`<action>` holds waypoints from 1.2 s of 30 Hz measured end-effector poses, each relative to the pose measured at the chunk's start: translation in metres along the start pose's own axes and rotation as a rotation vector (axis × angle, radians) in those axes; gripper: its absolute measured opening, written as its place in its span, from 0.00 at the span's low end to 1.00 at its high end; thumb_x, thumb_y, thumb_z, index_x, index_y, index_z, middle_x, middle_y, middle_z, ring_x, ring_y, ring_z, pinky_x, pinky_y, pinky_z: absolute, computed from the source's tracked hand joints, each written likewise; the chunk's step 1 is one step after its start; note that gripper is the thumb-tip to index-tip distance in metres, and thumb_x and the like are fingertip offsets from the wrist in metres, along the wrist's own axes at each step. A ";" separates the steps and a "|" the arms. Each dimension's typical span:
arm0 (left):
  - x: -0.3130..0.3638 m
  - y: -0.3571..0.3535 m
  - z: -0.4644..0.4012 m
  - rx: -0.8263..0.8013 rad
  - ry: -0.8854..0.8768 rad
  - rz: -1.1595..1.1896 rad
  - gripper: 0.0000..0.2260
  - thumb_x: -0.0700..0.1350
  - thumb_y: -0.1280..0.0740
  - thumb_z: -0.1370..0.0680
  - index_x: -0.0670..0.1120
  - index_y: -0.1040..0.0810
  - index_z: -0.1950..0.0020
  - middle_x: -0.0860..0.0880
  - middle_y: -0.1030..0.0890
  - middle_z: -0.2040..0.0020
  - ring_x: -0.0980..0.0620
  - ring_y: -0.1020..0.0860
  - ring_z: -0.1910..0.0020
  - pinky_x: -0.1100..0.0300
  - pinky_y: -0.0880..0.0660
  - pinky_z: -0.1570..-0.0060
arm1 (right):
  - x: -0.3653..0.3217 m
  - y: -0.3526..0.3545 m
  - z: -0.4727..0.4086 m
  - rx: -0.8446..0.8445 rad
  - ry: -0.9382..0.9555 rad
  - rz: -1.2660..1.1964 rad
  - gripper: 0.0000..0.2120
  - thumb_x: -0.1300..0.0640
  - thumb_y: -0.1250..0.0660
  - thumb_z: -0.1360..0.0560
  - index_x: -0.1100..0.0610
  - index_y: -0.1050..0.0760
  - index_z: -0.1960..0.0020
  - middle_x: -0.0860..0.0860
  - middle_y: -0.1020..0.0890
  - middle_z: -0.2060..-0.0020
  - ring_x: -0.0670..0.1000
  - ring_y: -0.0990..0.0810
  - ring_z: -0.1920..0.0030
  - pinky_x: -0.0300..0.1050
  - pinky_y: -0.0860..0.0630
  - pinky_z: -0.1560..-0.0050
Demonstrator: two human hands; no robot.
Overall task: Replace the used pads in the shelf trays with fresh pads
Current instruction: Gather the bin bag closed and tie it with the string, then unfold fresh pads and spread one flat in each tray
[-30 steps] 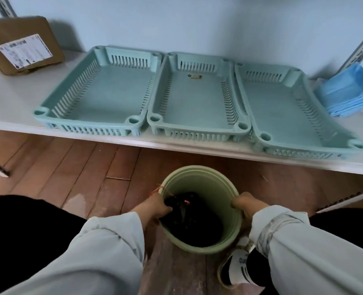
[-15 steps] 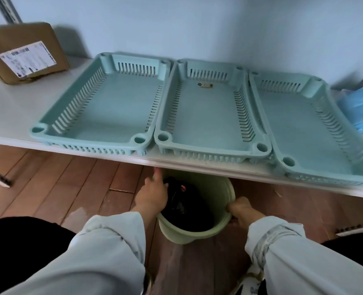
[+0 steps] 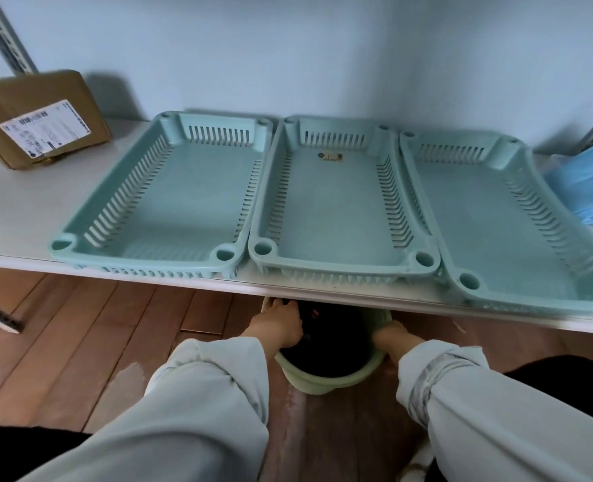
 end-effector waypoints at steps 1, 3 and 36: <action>0.001 0.003 0.002 -0.007 0.003 -0.015 0.23 0.47 0.43 0.20 0.44 0.40 0.26 0.40 0.40 0.25 0.41 0.42 0.25 0.47 0.38 0.28 | -0.009 0.004 0.009 -0.004 0.035 0.020 0.19 0.64 0.45 0.20 0.68 0.34 0.30 0.63 0.29 0.33 0.60 0.30 0.32 0.48 0.31 0.35; 0.005 0.012 0.008 -0.003 0.006 -0.039 0.22 0.46 0.42 0.20 0.43 0.37 0.27 0.41 0.37 0.26 0.41 0.36 0.28 0.49 0.35 0.30 | -0.025 0.011 0.029 -0.008 0.093 0.082 0.19 0.63 0.45 0.20 0.67 0.35 0.30 0.62 0.30 0.31 0.59 0.31 0.31 0.46 0.31 0.36; 0.260 0.193 0.055 0.203 -0.448 -0.152 0.13 0.39 0.41 0.20 0.36 0.23 0.39 0.40 0.18 0.44 0.46 0.19 0.50 0.56 0.24 0.56 | -0.095 0.275 0.118 0.116 0.392 0.146 0.16 0.61 0.35 0.23 0.69 0.26 0.39 0.62 0.18 0.51 0.51 0.20 0.66 0.36 0.24 0.72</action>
Point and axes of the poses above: each hand's wrist, its own z-axis away from the middle knuckle, its own y-axis out of the back of the hand, x = y × z, the point moved 4 cm from there along -z, towards the middle knuckle
